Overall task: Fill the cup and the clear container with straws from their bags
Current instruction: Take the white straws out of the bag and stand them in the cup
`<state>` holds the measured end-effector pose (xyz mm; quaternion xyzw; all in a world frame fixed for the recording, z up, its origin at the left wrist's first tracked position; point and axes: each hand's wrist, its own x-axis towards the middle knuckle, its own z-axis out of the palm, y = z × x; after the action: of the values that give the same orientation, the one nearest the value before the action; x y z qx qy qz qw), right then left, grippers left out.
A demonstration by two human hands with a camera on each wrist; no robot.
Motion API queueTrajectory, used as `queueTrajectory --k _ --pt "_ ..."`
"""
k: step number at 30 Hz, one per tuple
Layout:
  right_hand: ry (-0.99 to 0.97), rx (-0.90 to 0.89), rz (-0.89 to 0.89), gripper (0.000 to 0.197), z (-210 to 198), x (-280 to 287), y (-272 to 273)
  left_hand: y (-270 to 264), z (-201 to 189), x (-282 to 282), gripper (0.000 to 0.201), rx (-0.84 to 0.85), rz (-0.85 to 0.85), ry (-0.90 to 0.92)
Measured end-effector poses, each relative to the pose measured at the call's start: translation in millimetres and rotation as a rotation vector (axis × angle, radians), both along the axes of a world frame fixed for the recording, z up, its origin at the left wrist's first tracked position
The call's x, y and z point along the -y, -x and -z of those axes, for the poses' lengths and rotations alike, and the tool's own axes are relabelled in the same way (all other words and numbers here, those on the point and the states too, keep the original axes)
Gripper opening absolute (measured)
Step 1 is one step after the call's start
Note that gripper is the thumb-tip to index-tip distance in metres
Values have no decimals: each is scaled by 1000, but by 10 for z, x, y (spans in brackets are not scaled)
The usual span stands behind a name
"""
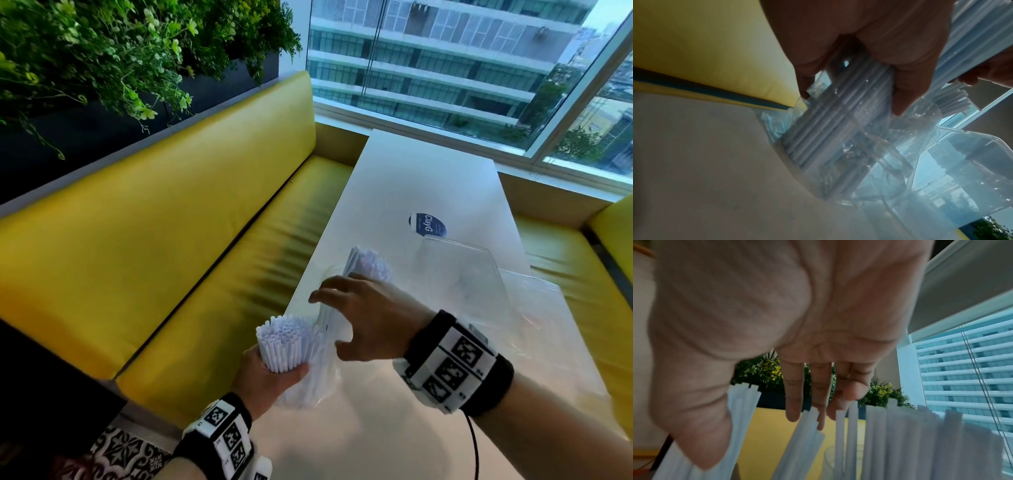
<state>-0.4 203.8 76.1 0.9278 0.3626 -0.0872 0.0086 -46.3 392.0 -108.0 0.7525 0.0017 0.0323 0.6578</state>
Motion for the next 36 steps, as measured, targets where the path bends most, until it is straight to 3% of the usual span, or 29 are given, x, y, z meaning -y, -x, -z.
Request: queueTrajectory --k 6,10,13,20,23,28,36 --pt "87 63 -3 67 49 -65 -17 17 21 10 48 12 -7 -9" --pt "169 175 -42 43 97 -86 -31 25 37 1 40 12 -14 -33" --pt "123 285 -84 27 195 -65 -44 46 30 -16 45 11 -19 4" --pt "194 369 -154 25 318 -78 -107 71 -3 -52 39 43 -22 14" --pt "142 234 -125 21 192 -102 -71 78 -3 -72 41 42 -9 20" --pt "-49 -156 -8 39 53 -125 -28 74 13 -82 52 25 -15 31" --pt "-571 -308 278 36 544 -93 196 60 48 -74 50 11 9 73"
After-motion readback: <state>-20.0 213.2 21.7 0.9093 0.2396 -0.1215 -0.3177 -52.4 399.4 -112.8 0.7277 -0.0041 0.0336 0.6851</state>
